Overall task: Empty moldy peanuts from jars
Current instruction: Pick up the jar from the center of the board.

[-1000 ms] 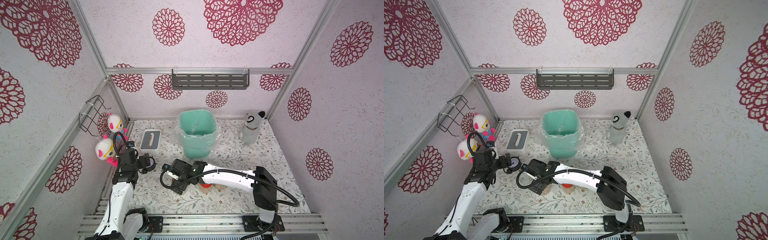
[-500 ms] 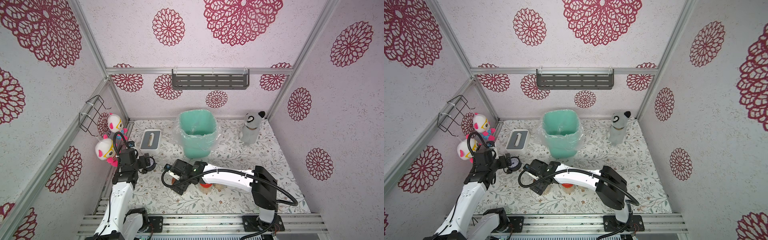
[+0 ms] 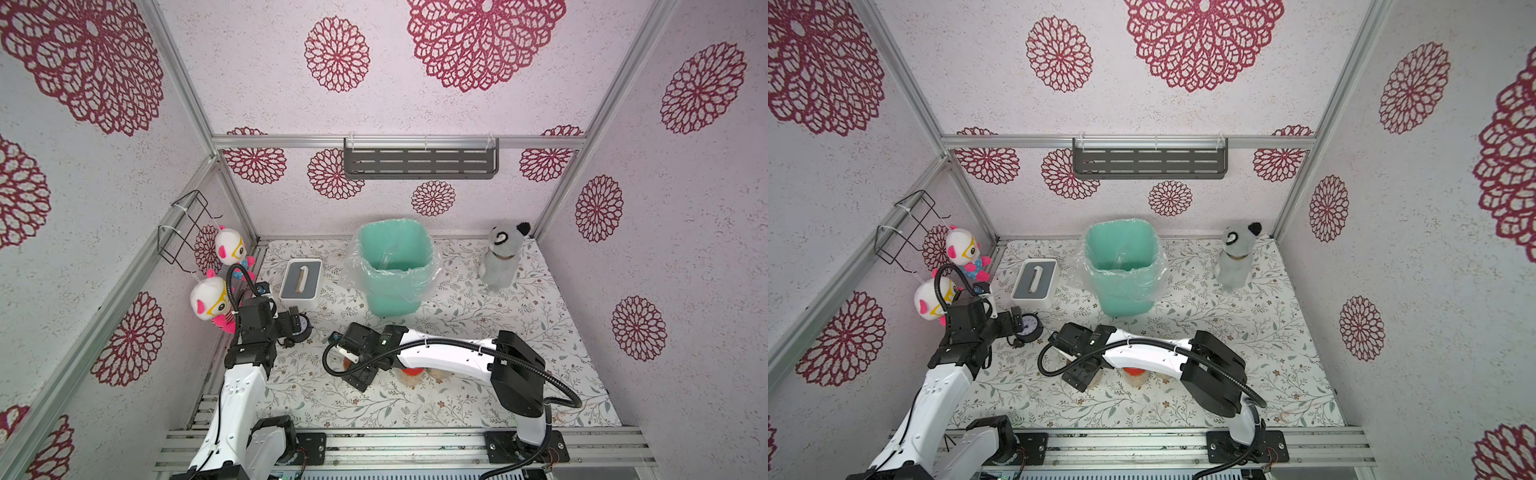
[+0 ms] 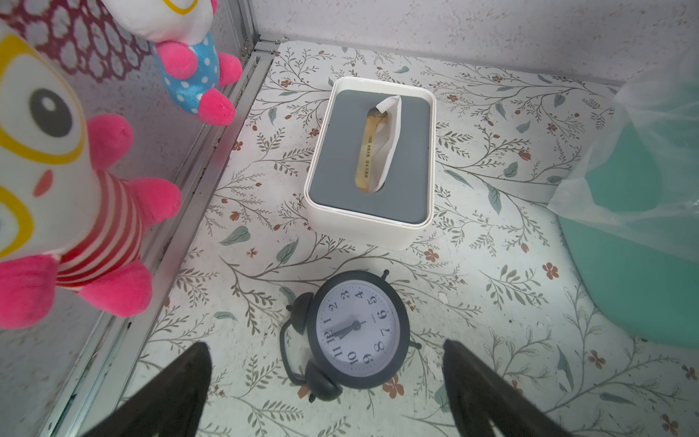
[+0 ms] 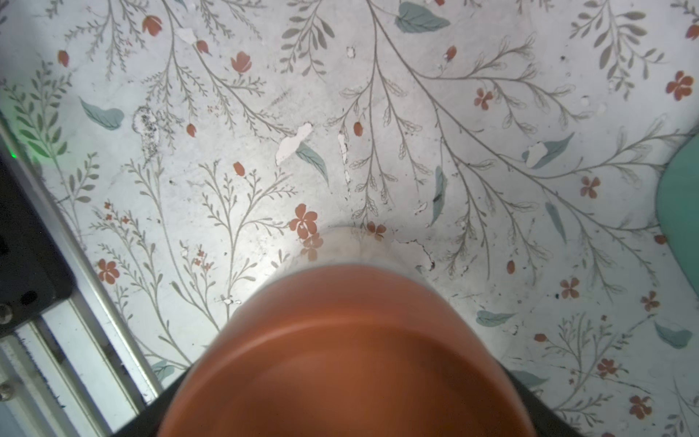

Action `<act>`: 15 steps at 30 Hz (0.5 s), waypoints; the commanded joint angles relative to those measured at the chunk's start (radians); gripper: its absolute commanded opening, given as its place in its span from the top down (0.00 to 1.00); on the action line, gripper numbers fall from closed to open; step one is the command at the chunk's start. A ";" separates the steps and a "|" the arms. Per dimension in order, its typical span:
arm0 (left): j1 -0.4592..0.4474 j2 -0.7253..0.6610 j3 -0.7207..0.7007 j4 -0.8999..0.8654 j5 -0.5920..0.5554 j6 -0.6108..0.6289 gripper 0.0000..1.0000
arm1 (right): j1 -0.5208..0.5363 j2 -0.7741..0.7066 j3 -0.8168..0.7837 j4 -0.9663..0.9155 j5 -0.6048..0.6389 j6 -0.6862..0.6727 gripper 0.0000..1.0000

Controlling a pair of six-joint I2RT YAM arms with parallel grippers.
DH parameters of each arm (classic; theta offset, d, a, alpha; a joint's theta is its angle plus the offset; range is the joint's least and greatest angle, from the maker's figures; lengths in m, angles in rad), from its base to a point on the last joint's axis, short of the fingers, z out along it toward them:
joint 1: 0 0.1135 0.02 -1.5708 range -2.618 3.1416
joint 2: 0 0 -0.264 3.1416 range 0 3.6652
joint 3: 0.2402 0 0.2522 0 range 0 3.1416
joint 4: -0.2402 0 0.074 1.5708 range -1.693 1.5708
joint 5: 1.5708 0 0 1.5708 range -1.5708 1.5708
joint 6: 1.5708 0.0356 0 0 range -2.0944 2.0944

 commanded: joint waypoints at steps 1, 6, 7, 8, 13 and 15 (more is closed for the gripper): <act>0.008 0.001 -0.005 0.024 0.007 -0.019 0.03 | -0.004 -0.026 0.022 0.003 0.031 0.021 0.19; 0.007 -0.009 -0.008 0.025 0.006 -0.020 0.03 | -0.035 -0.070 -0.017 0.063 0.062 0.039 0.37; 0.007 -0.010 -0.008 0.024 0.008 -0.022 0.03 | -0.038 -0.083 -0.028 0.081 0.068 0.044 0.43; 0.006 -0.012 -0.008 0.023 0.011 -0.024 0.03 | -0.041 -0.096 -0.037 0.094 0.069 0.047 0.50; 0.006 -0.057 0.003 0.010 0.072 -0.030 0.03 | -0.069 -0.169 -0.085 0.155 0.076 0.073 0.97; 0.008 -0.076 0.016 -0.011 0.086 -0.021 0.03 | -0.077 -0.210 -0.112 0.184 0.076 0.064 1.00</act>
